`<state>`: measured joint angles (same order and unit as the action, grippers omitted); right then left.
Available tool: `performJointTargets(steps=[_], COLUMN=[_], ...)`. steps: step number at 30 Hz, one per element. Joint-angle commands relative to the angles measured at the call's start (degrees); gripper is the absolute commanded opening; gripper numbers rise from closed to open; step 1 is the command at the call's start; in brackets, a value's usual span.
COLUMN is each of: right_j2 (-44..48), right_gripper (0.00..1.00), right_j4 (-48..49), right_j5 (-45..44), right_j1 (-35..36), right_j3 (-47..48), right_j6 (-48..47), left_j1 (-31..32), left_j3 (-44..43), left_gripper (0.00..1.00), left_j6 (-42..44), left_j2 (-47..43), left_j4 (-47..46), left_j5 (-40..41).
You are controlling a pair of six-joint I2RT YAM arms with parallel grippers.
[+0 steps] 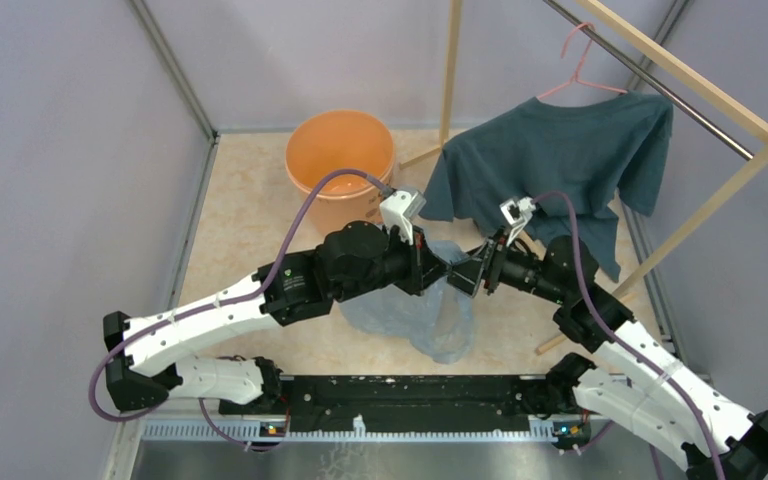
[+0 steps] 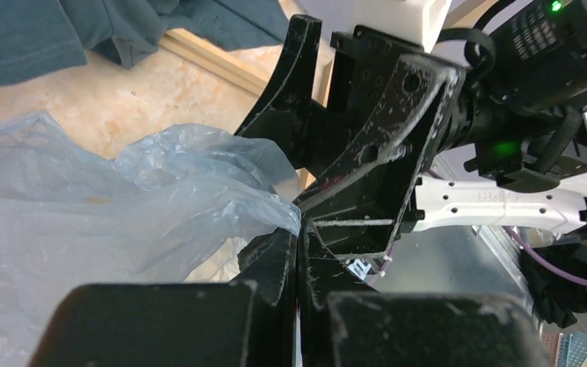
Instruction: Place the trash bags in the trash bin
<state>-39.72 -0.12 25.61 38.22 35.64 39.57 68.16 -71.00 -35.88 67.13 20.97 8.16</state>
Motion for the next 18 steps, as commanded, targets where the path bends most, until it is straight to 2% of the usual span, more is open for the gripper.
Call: performJointTargets(steps=[1,4,7,10,13,18], right_j2=[3.3,4.6,5.9,7.2,9.1,8.2], right_gripper=[0.74,0.85,0.92,0.95,0.99,0.99], right_j4=[0.4,-1.7,-2.9,-3.6,-5.4,-2.7], right_j5=[2.3,2.4,2.3,2.3,-1.5,-5.4], right_j1=[0.4,0.5,0.5,0.5,0.5,0.5], right_j3=[2.9,3.4,3.4,3.2,3.0,1.7], right_j6=[-5.4,-7.5,-8.9,-9.8,-9.7,-5.2], left_j1=[-0.3,-0.4,-0.4,-0.4,-0.4,-0.4], left_j3=[-2.9,-4.2,-6.0,-6.6,-7.3,-6.3], left_gripper=[0.00,0.00,0.00,0.00,0.00,0.00], left_j6=[0.0,0.3,0.5,0.6,0.3,-1.1], left_j2=[2.5,4.1,5.2,5.7,6.2,6.5], left_j4=[-1.9,-1.4,0.6,0.8,2.0,0.5], left_j5=[2.8,3.9,6.3,7.3,8.3,6.2])
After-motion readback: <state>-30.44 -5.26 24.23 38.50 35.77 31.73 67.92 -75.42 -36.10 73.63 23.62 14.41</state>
